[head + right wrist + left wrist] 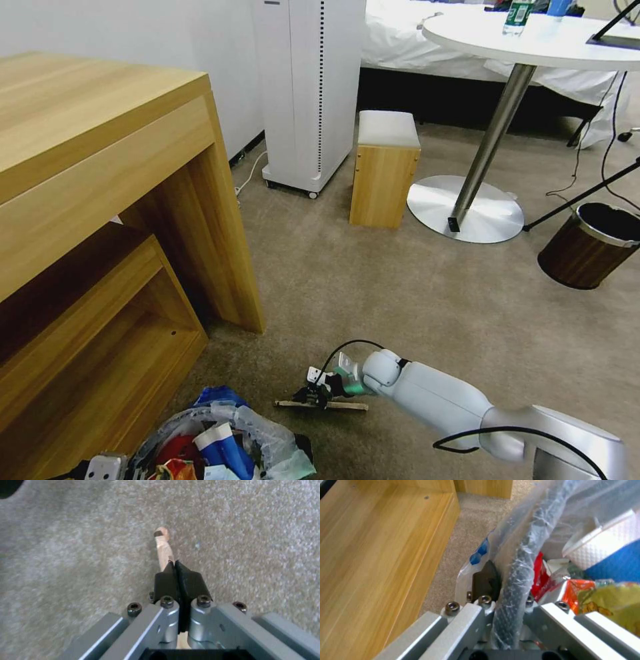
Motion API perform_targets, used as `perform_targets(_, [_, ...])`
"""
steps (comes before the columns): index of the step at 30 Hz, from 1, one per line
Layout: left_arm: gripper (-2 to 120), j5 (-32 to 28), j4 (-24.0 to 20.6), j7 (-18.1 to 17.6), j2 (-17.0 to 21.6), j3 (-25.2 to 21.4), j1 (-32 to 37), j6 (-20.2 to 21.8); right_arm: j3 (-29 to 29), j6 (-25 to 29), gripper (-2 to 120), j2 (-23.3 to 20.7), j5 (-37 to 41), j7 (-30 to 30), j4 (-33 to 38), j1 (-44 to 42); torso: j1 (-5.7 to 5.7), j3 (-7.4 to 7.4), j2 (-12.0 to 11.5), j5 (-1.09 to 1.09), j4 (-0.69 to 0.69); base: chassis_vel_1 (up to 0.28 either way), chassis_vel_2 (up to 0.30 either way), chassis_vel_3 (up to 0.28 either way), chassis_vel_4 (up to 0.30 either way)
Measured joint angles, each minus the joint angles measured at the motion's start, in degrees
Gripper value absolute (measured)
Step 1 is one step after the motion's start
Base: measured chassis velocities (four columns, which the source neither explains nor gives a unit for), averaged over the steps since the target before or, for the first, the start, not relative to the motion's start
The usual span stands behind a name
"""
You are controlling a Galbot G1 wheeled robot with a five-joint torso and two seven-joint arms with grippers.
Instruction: Pick up the trash bin and place the garbage on the floor into it.
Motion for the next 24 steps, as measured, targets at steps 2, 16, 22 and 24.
perform_targets(2, [0,-0.01,0.00,0.35,-0.07,0.17,0.03,0.03,-0.23,-0.03,0,-1.12,0.34,0.19,1.01,0.00,0.00,0.00,0.00,0.00,-0.01,0.000,0.000,0.000,0.000])
perform_targets(16, [0,1.85,0.61,0.44,-0.30,2.03,-0.54,-0.05,-0.68,-1.39,0,-1.72,1.12,1.97,1.78,1.40,0.00,0.00,0.00,0.01,0.01,0.000,0.000,0.000,0.000])
perform_targets(22, [0,1.45,2.15,0.10,0.66,3.49,-2.40,-0.20,-0.79,-0.74,10,-3.05,0.90,5.83,2.20,1.09,0.00,0.00,0.00,0.00,0.00,0.000,0.000,0.000,0.000])
perform_targets(24, [0,1.29,2.30,0.00,0.84,3.61,-2.56,-0.23,-0.79,-0.72,14,-3.27,0.95,5.89,2.35,1.04,0.00,0.00,0.00,0.00,0.00,0.000,0.000,0.000,0.000])
